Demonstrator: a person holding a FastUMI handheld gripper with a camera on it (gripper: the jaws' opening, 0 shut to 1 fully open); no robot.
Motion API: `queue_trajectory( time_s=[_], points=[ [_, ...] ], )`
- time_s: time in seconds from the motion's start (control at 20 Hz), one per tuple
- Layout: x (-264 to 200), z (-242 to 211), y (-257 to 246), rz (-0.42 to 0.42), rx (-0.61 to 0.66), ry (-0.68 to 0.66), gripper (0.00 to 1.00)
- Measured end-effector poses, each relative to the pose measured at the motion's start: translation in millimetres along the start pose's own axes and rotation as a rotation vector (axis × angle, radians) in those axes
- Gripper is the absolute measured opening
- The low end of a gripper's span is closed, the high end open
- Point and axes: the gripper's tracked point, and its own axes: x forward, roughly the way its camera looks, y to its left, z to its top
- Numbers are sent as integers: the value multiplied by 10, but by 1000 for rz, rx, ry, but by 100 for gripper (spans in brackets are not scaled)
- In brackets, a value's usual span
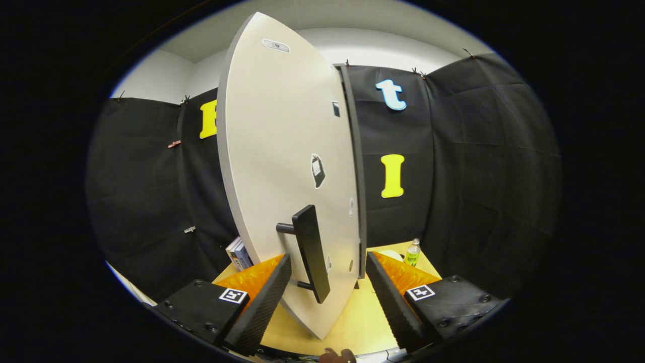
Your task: Open the shoe cabinet door, grab the shoes and put them into the shoe cabinet, then close the shoe cabinet door.
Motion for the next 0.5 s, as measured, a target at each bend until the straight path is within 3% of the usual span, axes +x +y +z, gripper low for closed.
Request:
queue_trajectory(
  time_s=[0.5],
  points=[
    [523,-34,1023,107,-11,-19,99]
  ],
)
